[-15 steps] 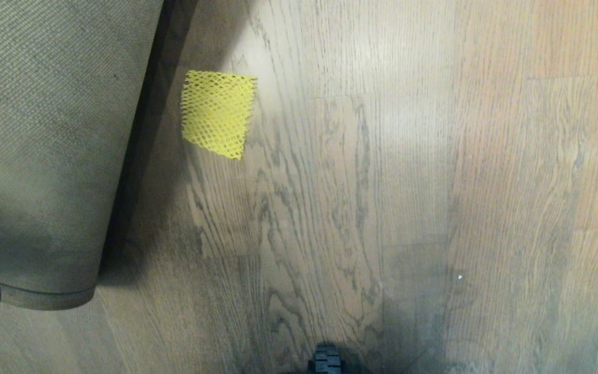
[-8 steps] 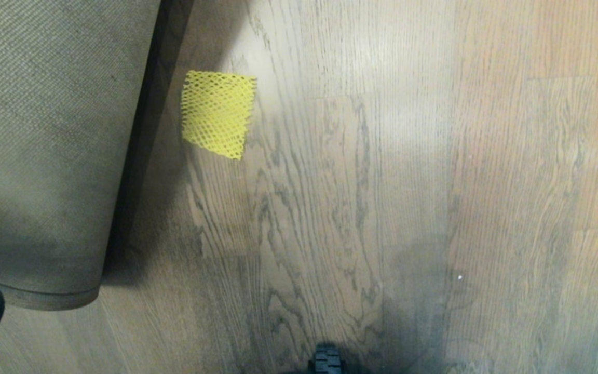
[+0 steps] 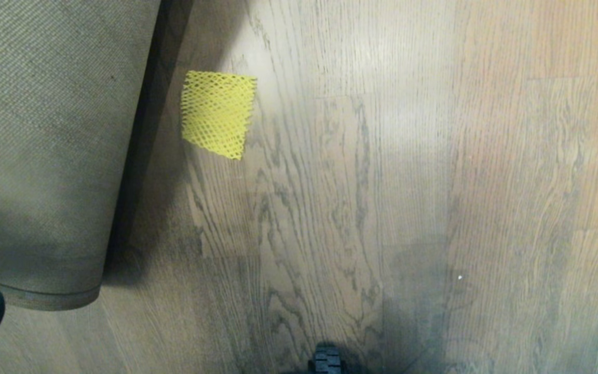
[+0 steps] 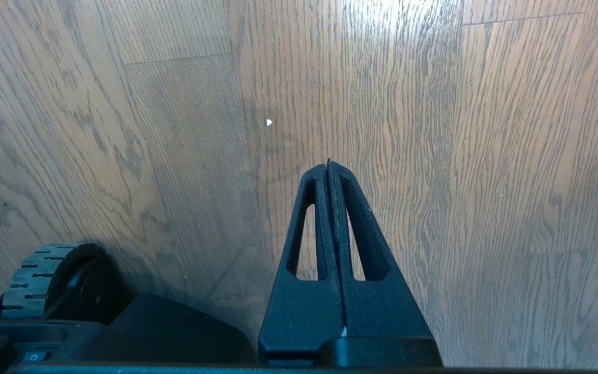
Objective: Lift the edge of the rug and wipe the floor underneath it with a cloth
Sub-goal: Pick up the foam protection net
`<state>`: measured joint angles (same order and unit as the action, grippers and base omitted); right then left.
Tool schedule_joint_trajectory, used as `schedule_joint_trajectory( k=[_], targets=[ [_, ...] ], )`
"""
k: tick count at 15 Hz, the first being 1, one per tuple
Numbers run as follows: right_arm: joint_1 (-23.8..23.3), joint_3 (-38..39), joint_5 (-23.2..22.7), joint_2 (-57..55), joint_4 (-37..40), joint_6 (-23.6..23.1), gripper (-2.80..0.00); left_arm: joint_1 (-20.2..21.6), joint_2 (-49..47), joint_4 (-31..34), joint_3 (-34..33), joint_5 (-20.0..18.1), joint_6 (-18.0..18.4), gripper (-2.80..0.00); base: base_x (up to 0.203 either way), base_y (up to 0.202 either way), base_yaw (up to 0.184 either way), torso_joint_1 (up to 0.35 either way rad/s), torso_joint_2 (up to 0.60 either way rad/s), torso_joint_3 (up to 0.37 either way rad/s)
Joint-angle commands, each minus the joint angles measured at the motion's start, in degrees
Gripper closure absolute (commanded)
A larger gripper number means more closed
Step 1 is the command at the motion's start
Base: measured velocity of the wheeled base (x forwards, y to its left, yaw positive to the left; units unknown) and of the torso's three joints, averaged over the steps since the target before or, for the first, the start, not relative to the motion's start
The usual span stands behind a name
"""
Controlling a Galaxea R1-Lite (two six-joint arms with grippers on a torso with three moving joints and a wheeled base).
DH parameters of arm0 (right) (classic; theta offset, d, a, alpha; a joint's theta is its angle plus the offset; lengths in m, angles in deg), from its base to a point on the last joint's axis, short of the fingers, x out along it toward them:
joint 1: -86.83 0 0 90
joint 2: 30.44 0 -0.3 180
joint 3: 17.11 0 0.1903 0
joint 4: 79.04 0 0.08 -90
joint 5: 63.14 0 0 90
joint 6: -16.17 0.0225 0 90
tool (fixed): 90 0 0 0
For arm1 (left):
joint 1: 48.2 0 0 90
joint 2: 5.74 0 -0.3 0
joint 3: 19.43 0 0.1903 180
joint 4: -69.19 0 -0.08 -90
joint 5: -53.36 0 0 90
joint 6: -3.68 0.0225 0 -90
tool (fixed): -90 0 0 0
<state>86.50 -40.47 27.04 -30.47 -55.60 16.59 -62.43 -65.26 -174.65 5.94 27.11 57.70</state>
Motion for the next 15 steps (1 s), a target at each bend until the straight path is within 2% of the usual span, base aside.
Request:
schedule_joint_trajectory(
  k=[1, 15],
  targets=[
    [0.0, 0.0, 0.0, 0.0, -0.1, 0.0, 0.0, 0.0, -0.1, -0.6, 0.0, 0.2, 0.3, 0.0, 0.0, 0.0, 0.0, 0.0, 0.0, 0.0],
    [0.0, 0.0, 0.0, 0.0, 0.0, 0.0, 0.0, 0.1, -0.1, -0.6, -0.2, 0.2, 0.3, 0.0, 0.0, 0.0, 0.0, 0.0, 0.0, 0.0]
  ],
)
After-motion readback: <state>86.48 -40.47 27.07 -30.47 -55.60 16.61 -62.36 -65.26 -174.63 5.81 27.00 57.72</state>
